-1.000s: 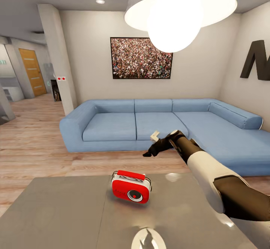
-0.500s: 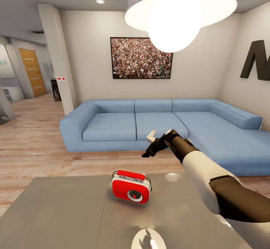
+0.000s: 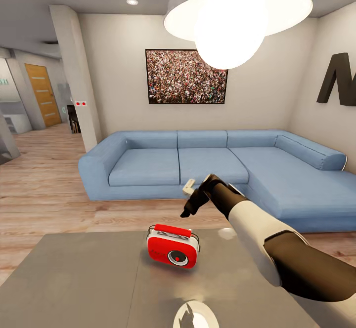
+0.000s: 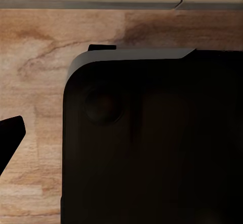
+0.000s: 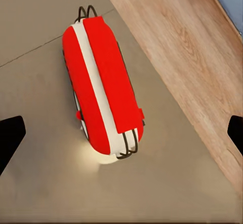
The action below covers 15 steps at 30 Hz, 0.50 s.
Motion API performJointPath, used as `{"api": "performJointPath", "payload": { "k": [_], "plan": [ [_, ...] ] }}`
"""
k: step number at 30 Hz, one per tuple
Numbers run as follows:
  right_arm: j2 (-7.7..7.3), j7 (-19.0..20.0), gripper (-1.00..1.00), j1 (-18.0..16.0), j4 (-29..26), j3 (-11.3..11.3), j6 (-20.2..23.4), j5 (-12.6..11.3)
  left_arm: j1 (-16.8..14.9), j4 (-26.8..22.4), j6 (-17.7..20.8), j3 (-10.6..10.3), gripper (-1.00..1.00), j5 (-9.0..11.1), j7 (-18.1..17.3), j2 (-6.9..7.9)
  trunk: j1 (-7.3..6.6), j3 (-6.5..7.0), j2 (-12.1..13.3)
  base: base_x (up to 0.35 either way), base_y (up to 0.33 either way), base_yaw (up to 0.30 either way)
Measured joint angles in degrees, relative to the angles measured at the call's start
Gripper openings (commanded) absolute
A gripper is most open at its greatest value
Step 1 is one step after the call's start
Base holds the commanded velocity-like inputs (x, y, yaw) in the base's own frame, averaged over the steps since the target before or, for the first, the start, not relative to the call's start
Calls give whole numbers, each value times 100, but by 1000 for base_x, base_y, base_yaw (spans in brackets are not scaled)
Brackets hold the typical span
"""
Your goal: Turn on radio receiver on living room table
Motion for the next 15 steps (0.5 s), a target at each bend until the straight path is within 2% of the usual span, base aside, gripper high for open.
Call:
{"api": "performJointPath", "payload": {
  "k": [15],
  "plan": [
    [0, -9, 100, 0, 6, 37, -5, 3, 0, 0, 0, -2, 100, 0, 0, 0, 0, 0, 0, 0, 0, 0]
  ]
}}
